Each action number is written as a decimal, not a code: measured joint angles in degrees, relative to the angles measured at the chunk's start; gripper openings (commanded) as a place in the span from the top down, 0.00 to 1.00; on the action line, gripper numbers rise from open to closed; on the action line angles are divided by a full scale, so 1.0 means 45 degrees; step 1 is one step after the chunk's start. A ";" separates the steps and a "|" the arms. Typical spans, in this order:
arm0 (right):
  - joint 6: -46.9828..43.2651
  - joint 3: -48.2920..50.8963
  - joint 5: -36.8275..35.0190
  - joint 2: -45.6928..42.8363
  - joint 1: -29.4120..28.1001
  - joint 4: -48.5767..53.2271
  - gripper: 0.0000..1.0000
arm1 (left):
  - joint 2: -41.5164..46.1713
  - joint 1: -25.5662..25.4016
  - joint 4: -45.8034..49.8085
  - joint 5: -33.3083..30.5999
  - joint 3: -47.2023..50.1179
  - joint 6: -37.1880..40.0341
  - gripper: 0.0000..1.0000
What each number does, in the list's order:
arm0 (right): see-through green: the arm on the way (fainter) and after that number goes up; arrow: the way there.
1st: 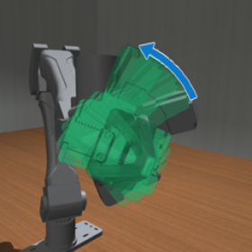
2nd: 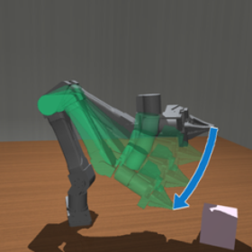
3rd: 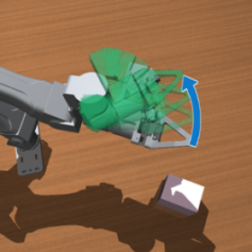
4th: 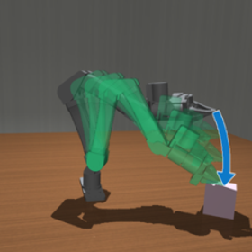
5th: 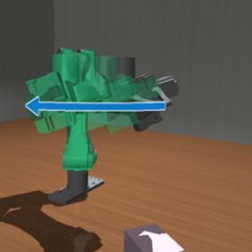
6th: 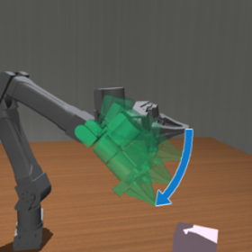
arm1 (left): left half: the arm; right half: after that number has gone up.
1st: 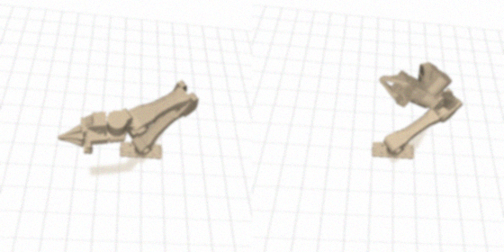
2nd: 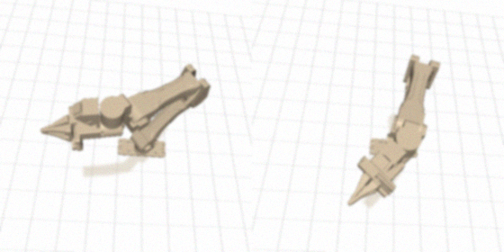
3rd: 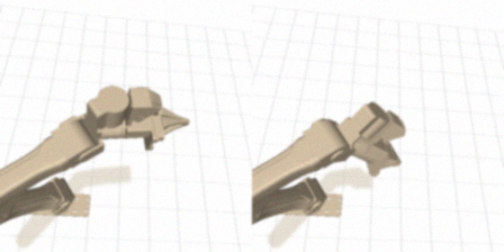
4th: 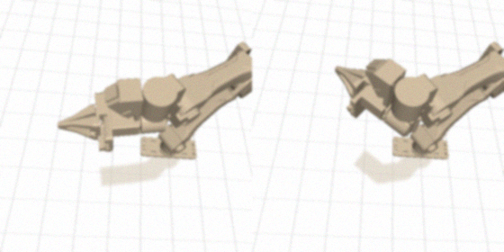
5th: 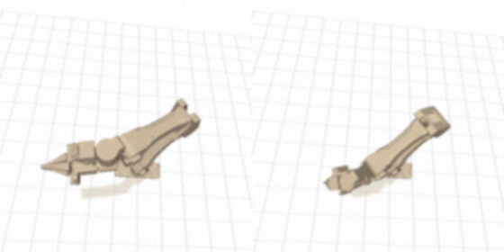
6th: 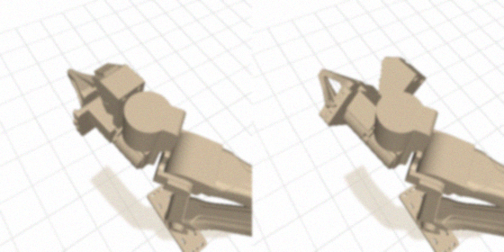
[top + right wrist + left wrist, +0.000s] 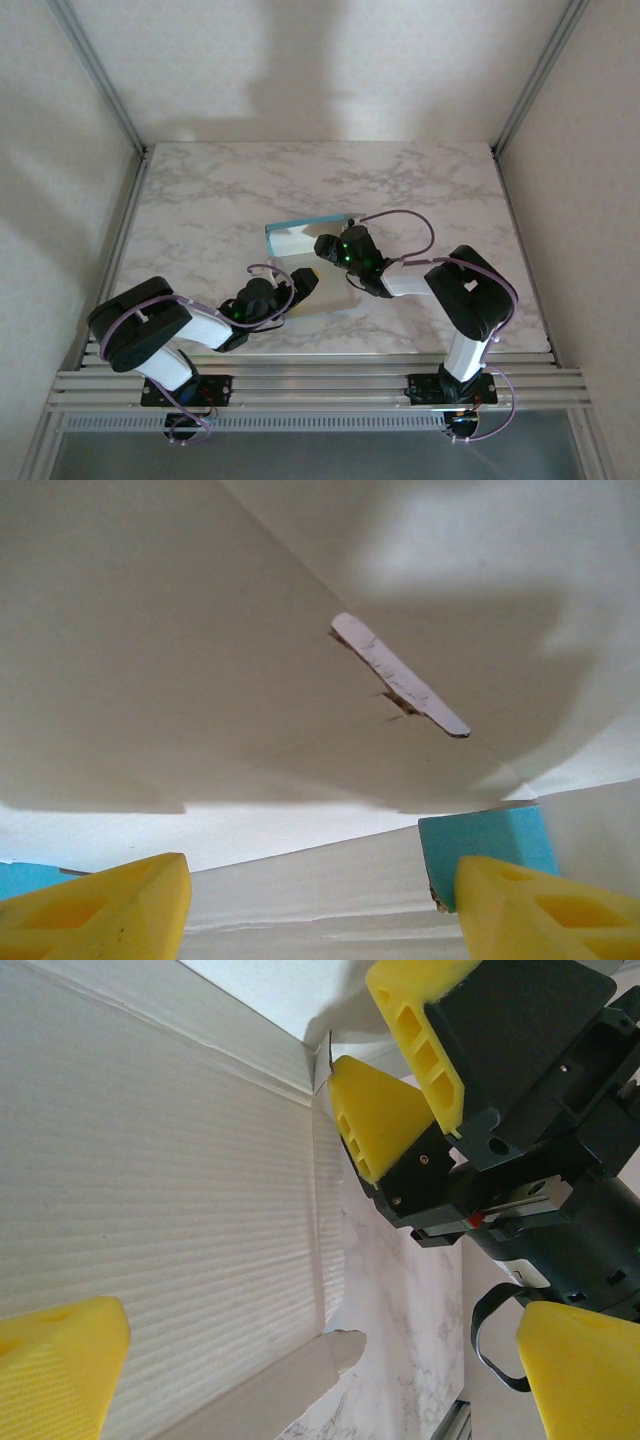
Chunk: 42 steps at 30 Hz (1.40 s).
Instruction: Fold the paper box
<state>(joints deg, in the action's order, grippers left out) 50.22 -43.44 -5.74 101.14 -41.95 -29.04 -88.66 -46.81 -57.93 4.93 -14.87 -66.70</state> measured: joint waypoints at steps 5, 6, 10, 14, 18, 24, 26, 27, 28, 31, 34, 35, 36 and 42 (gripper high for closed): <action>-0.0767 0.0034 0.0053 -0.0491 0.0000 0.0797 0.29 | 0.0000 0.0000 0.0000 -0.0005 0.0000 0.0005 0.01; -0.0942 0.0063 0.0175 -0.0680 0.0005 0.0947 0.29 | 0.0000 0.0000 0.0000 -0.0005 0.0000 0.0005 0.01; -0.2030 0.0228 0.0743 -0.1991 0.0053 0.1889 0.29 | -0.0039 0.0000 -0.0044 -0.0005 -0.0005 0.0005 0.01; -0.3128 0.0374 0.1588 -0.3279 0.0471 0.3240 0.29 | -0.0097 0.0005 -0.0126 -0.0005 -0.0015 0.0005 0.01; -0.4284 0.0355 0.2458 -0.4609 0.1297 0.5081 0.33 | -0.0097 0.0005 -0.0126 0.0000 -0.0015 0.0015 0.01; -0.4891 -0.1734 0.3623 -0.4988 0.2249 0.8286 0.31 | -0.0185 0.0005 -0.0112 0.0005 -0.0121 0.0160 0.01; -0.4857 -0.2710 0.3876 -0.4775 0.2263 0.8845 0.32 | -0.0243 0.0005 -0.0117 0.0005 -0.0170 0.0204 0.01; -0.4716 -0.3191 0.3968 -0.4643 0.2263 0.9015 0.32 | -0.0257 0.0005 -0.0121 0.0005 -0.0185 0.0228 0.01; -0.4566 -0.3551 0.3993 -0.4512 0.2254 0.9112 0.33 | -0.0272 0.0005 -0.0121 0.0000 -0.0194 0.0257 0.01; -0.4061 -0.4216 0.3944 -0.4133 0.2254 0.9277 0.36 | -0.0321 0.0005 -0.0136 -0.0005 -0.0233 0.0316 0.01; -0.3594 -0.4677 0.3735 -0.3594 0.2254 0.9500 0.39 | -0.0423 0.0005 -0.0228 -0.0005 -0.0262 0.0393 0.01; -0.3512 -0.4804 0.3609 -0.3415 0.2254 0.9593 0.39 | -0.0457 0.0005 -0.0272 -0.0005 -0.0267 0.0403 0.01; -0.3390 -0.4964 0.3507 -0.3201 0.2254 0.9675 0.41 | -0.0481 0.0005 -0.0321 -0.0005 -0.0267 0.0437 0.01; -0.3045 -0.5605 0.3075 -0.2113 0.2254 0.9763 0.46 | -0.0617 0.0005 -0.0510 -0.0005 -0.0282 0.0447 0.01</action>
<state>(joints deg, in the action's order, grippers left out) 36.51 -68.66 8.10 91.64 -31.81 14.90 -91.44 -46.78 -60.23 4.91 -16.14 -64.69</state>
